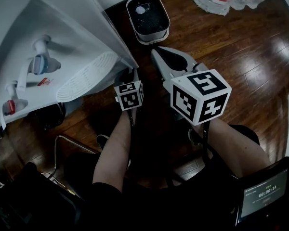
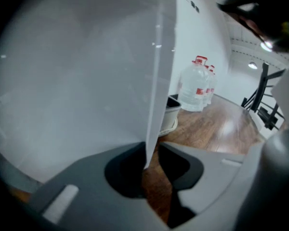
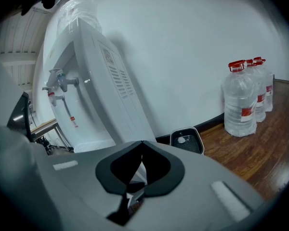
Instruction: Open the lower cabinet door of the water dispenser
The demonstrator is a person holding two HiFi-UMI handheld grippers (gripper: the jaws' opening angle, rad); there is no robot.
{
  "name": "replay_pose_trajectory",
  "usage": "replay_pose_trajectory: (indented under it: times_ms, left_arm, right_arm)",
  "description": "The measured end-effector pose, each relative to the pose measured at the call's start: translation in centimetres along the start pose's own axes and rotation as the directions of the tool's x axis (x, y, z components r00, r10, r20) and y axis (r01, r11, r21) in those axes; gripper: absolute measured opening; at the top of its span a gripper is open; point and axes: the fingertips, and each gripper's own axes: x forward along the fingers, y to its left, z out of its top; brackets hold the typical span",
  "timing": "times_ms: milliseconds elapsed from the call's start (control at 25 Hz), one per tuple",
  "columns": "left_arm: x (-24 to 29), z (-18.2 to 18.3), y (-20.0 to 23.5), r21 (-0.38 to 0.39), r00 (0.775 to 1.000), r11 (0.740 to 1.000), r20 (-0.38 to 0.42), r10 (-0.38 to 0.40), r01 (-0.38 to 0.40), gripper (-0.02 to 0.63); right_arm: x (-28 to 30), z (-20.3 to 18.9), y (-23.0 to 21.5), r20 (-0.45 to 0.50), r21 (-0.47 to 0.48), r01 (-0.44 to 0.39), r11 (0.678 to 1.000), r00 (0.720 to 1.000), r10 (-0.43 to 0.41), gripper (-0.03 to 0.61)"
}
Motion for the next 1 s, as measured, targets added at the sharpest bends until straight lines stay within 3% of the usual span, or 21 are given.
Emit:
replay_pose_trajectory:
  times_ms: [40,160,600,880,1000]
  left_arm:
    - [0.1,0.5,0.1,-0.015,1.000,1.000,-0.001,-0.006,0.006,0.071]
    - [-0.2,0.5,-0.6,0.028,1.000,1.000,0.008,-0.006,0.006,0.130]
    - [-5.0,3.5,-2.1,0.032,0.993,0.999,0.114,0.018,-0.022,0.130]
    - [-13.3,8.7,-3.3,0.104,0.979,0.994,0.203,0.003,-0.024,0.130]
    - [-18.6,10.8,-3.1,0.030,0.964,0.999,0.265,0.009,-0.018,0.130]
  right_arm:
    - [-0.1,-0.1,-0.1,-0.003,0.002,0.000,1.000,1.000,0.000,0.005]
    - [-0.4,-0.3,-0.4,-0.012,0.016,0.003,1.000,1.000,-0.003,0.005]
    - [-1.7,0.9,1.1,0.022,-0.014,-0.013,1.000,1.000,0.013,0.005]
    - [-3.6,-0.1,3.1,0.027,-0.037,-0.042,0.998,0.999,0.043,0.005]
    - [-4.5,-1.0,4.0,0.024,-0.034,-0.053,0.998,0.998,0.054,0.005]
